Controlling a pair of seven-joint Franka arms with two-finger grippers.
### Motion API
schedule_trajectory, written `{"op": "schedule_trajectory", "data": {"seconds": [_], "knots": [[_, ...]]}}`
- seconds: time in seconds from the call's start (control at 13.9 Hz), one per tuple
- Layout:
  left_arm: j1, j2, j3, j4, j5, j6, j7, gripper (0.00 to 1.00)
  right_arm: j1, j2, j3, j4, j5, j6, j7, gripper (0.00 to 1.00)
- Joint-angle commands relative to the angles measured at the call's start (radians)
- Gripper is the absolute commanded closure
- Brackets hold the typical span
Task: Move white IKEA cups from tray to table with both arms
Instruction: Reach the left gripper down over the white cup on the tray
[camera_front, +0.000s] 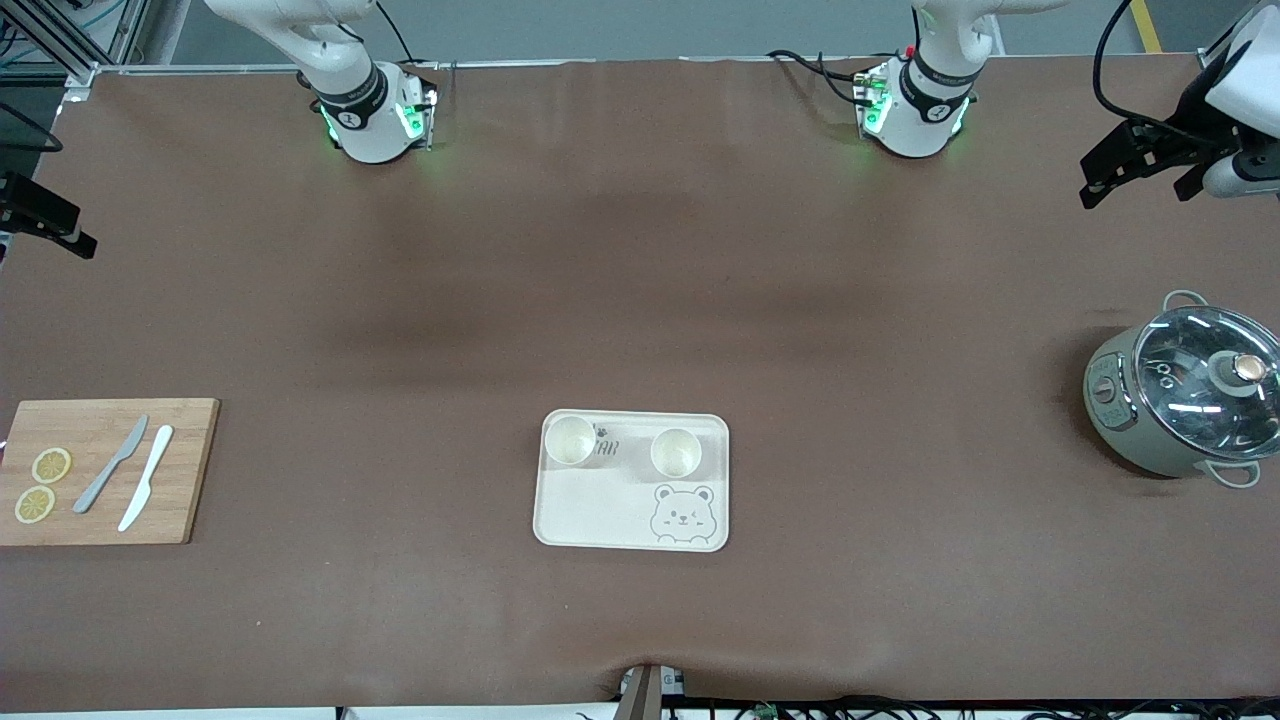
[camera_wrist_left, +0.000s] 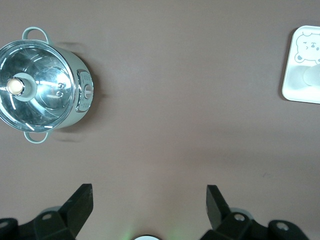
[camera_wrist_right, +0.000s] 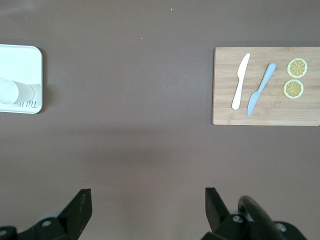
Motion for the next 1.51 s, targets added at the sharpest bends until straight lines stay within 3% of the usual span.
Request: {"op": "schedule_trajectory", "data": {"seconds": [0.0,0.43,0.65,0.86,1.44], "knots": [[0.008,0.02,-0.004,0.026,-0.021,-0.022,0.014,0.0,-0.015,0.007,0.007,0.013,0.006,-0.002,0.004,0.0],[-0.006,0.081,-0.005,0.063,-0.027,-0.047,0.019,0.0,-0.014,0.005,0.007,0.013,0.009,-0.002,0.004,0.0],[-0.061,0.164,-0.072,0.069,-0.007,-0.035,-0.039,0.0,-0.014,0.005,0.007,0.013,0.009,-0.002,0.005,0.0],[-0.107,0.254,-0.137,0.069,0.028,0.054,-0.226,0.0,-0.015,0.005,0.007,0.013,0.006,0.0,0.004,0.0],[-0.269,0.523,-0.146,0.086,0.036,0.369,-0.441,0.0,-0.014,0.017,0.007,0.013,0.011,0.039,0.007,0.0]]}}
